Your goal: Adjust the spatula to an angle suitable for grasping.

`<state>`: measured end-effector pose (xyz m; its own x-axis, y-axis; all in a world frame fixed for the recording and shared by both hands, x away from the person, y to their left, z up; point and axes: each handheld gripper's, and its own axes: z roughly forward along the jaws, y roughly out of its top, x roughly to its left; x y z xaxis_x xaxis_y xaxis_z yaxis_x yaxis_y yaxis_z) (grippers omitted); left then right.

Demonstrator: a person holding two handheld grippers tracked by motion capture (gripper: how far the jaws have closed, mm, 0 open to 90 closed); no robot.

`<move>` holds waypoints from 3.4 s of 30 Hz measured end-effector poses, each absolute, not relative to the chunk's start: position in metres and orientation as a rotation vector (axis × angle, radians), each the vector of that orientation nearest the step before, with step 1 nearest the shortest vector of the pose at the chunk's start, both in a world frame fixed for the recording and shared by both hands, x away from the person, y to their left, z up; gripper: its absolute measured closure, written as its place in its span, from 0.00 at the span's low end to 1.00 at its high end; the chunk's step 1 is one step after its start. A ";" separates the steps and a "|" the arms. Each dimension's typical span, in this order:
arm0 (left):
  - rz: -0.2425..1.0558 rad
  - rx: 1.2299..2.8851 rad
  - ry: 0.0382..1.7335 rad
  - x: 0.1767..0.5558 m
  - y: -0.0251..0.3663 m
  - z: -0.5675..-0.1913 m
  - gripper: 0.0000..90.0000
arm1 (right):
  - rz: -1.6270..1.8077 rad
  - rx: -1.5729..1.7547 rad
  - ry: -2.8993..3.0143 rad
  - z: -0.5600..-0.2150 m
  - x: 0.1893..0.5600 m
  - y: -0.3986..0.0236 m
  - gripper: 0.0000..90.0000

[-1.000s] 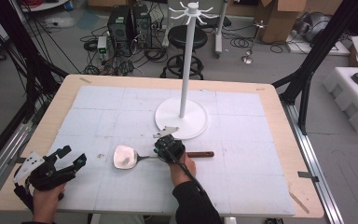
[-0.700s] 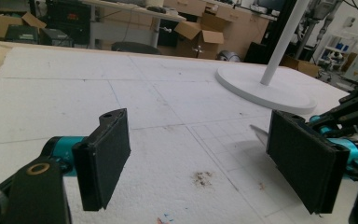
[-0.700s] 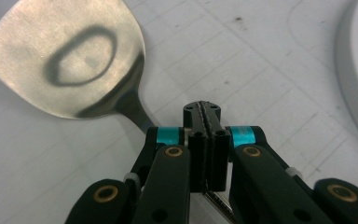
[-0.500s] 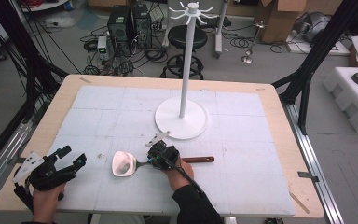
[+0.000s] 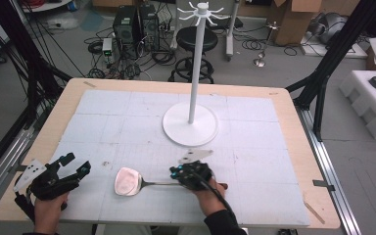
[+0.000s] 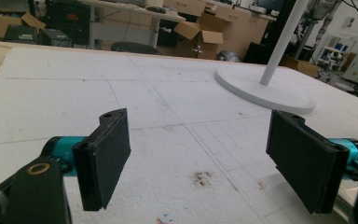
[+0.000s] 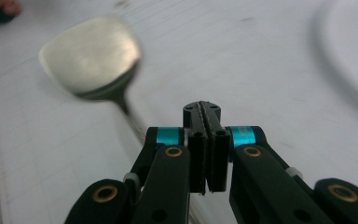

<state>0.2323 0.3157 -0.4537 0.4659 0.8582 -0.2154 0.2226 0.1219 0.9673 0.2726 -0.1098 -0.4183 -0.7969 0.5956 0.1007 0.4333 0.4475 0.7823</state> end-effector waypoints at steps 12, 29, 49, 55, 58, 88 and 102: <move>0.614 1.405 1.034 0.232 0.315 -0.454 0.24 | 1.102 0.950 2.558 -0.427 0.215 -0.197 0.99; 0.611 1.403 1.032 0.232 0.316 -0.454 0.24 | 0.935 1.157 2.351 -0.436 0.274 -0.192 0.99; 0.608 1.404 1.034 0.233 0.316 -0.454 0.24 | 0.926 1.369 2.160 -0.444 0.330 -0.206 0.99; 0.611 1.407 1.033 0.232 0.316 -0.454 0.24 | 0.975 1.327 2.213 -0.445 0.332 -0.189 0.99; 0.611 1.405 1.033 0.232 0.316 -0.454 0.24 | 1.015 1.298 2.258 -0.445 0.334 -0.173 0.99; 0.654 1.433 0.998 0.229 0.311 -0.454 0.17 | 1.373 1.193 1.726 -0.424 0.211 -0.318 0.18; 0.662 1.437 1.016 0.230 0.310 -0.453 0.17 | 1.405 1.200 1.704 -0.427 0.205 -0.320 0.18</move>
